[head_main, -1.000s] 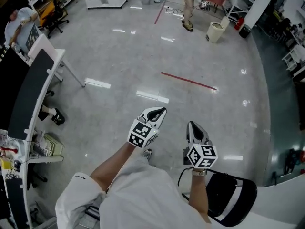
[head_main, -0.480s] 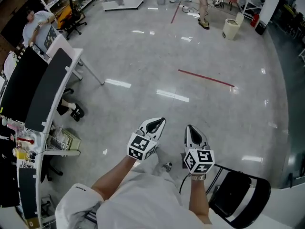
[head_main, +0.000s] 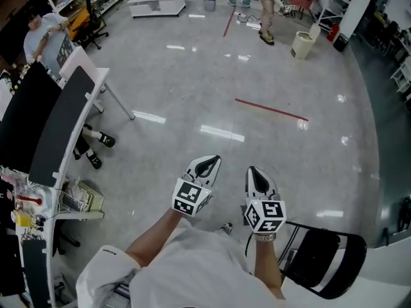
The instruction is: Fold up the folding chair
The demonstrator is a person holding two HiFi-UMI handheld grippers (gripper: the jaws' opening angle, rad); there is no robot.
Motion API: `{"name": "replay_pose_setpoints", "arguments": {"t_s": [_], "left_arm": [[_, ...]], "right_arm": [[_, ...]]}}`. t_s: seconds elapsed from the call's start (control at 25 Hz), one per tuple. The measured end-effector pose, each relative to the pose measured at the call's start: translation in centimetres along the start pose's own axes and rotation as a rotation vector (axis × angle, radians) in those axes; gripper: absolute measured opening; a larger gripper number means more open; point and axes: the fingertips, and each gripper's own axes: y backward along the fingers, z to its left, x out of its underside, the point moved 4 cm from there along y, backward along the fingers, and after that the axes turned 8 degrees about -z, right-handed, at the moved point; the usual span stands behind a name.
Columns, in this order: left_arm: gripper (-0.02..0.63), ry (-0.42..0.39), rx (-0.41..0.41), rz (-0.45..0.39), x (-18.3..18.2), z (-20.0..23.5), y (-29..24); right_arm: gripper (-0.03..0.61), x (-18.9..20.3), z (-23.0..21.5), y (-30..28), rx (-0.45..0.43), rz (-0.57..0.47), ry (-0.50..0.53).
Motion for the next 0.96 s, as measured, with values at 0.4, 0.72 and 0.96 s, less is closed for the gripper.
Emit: {"name": "replay_pose_setpoints", "arguments": {"t_s": [0.4, 0.72, 0.96], "left_arm": [[0.011, 0.046, -0.029, 0.005, 0.9, 14.9, 7.8], [0.011, 0.031, 0.057, -0.006, 1.0, 17.4, 10.6], [0.011, 0.032, 0.076, -0.020, 1.0, 17.3, 11.8]], "right_arm": [[0.004, 1.4, 11.9, -7.8, 0.063, 0.012, -0.010], [0.005, 2.4, 16.8, -8.3, 0.133, 0.014, -0.007], [0.005, 2.8, 18.2, -8.1, 0.156, 0.005, 0.010]]}}
